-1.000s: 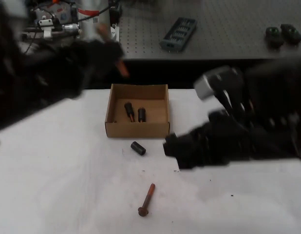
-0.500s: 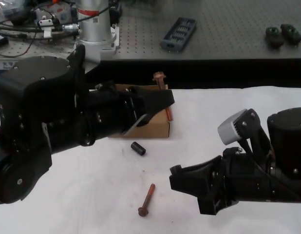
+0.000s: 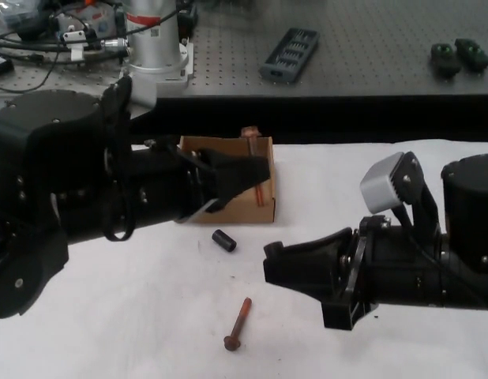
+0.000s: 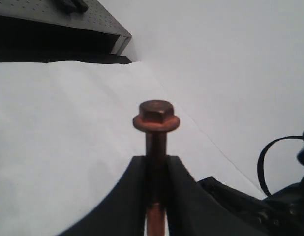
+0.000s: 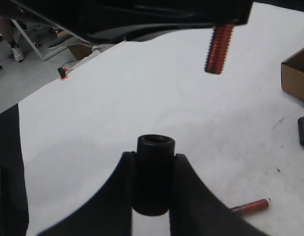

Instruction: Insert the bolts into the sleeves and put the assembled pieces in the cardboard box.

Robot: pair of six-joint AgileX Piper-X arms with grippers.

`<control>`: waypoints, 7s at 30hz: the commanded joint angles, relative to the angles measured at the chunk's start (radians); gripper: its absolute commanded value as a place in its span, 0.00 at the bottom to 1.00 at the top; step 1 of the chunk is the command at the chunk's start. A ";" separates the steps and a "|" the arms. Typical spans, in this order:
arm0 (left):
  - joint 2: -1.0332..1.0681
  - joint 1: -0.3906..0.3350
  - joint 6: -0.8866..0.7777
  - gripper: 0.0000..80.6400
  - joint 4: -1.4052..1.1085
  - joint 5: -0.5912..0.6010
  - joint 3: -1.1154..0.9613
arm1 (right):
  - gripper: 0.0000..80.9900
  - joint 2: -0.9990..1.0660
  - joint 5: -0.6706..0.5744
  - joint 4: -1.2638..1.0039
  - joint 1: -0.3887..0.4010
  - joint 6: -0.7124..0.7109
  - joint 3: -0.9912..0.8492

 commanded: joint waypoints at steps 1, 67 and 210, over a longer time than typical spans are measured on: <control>-0.003 0.004 0.015 0.01 -0.013 0.084 -0.017 | 0.03 -0.003 -0.003 -0.035 -0.010 0.005 -0.011; -0.028 -0.051 -0.062 0.01 0.008 0.075 -0.012 | 0.03 0.010 -0.002 -0.153 -0.027 0.049 -0.013; -1.033 0.229 0.246 0.40 1.100 -0.253 -0.012 | 0.35 0.737 0.640 1.145 0.264 1.097 -0.898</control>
